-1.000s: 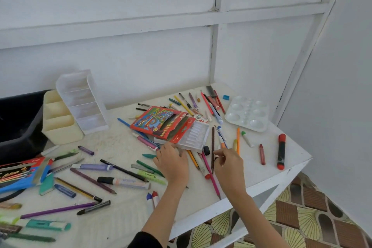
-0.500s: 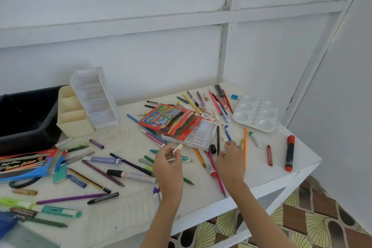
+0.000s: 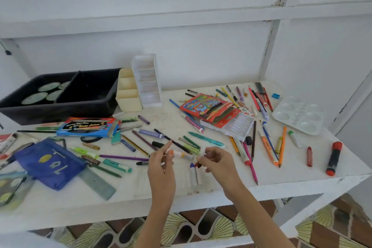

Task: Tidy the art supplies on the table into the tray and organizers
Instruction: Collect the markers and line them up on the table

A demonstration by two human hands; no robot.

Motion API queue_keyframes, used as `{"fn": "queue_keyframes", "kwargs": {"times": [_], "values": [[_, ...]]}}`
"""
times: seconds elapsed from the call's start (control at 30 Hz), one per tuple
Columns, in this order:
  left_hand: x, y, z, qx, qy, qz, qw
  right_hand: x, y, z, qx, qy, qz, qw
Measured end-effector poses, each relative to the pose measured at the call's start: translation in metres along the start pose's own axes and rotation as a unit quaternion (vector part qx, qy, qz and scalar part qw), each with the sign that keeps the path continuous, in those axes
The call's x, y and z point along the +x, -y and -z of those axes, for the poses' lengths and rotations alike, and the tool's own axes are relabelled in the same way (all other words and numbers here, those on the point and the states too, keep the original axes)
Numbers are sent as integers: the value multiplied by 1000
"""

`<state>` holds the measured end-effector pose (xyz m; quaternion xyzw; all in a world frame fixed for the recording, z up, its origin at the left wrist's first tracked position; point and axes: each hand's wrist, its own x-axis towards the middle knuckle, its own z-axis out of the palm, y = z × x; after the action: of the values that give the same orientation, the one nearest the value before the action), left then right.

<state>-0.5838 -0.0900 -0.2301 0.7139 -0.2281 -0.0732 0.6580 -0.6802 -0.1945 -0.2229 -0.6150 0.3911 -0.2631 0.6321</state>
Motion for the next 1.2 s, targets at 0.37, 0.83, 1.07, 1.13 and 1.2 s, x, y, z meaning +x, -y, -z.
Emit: {"fn": "queue_keyframes", "kwargs": {"times": [0.37, 0.83, 1.07, 1.13, 1.2], "values": [[-20, 19, 43, 6, 28, 18, 999, -23, -13, -31, -41, -31, 91, 995], [-21, 34, 54, -41, 42, 49, 997, -45, -66, -32, -413, -42, 367, 833], [-22, 33, 56, -44, 45, 30, 998, -52, -70, -39, -366, -89, 339, 862], [-24, 28, 55, -41, 44, 3, 998, -49, -71, -38, -349, -139, 302, 876], [-27, 23, 53, -22, 71, -47, 996, -47, -73, -37, -347, -154, 284, 881]]}}
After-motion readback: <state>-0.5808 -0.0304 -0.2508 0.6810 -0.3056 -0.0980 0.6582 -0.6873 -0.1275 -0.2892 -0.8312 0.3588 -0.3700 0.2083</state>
